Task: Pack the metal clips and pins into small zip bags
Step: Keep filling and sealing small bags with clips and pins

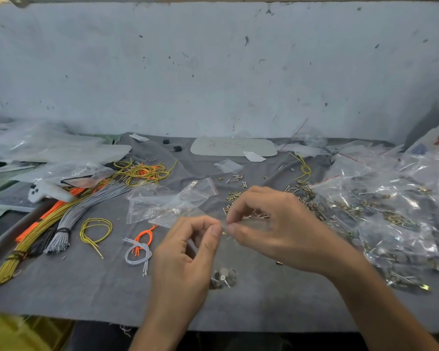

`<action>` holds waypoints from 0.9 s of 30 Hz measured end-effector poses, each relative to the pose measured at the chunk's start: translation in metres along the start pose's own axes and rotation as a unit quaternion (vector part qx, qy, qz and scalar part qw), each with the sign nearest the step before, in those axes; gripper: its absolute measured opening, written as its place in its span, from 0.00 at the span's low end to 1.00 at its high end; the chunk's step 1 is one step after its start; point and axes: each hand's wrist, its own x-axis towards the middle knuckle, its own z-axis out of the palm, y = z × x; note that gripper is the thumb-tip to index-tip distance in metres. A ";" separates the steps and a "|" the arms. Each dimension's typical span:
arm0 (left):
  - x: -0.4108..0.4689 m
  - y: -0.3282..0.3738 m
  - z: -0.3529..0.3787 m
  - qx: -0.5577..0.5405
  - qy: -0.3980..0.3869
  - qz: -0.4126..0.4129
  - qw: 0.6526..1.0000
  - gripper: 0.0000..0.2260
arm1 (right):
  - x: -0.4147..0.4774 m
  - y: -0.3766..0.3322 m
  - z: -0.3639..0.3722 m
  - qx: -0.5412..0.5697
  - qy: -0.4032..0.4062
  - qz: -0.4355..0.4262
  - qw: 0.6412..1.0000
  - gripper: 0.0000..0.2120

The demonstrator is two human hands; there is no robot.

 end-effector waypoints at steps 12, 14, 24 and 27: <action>-0.006 0.002 0.007 -0.086 -0.025 -0.014 0.996 0.11 | -0.013 -0.016 0.005 -0.109 0.061 -0.032 0.992 0.07; -0.005 0.003 0.007 -0.098 -0.035 -0.014 0.994 0.14 | -0.015 -0.016 0.005 -0.113 0.073 -0.035 0.990 0.07; -0.003 0.015 0.006 -0.069 -0.060 0.001 0.996 0.09 | -0.028 -0.006 -0.006 -0.115 0.091 -0.017 0.989 0.06; -0.003 0.018 0.008 -0.065 -0.064 0.001 0.996 0.08 | -0.029 -0.008 -0.006 -0.096 0.081 -0.021 0.992 0.04</action>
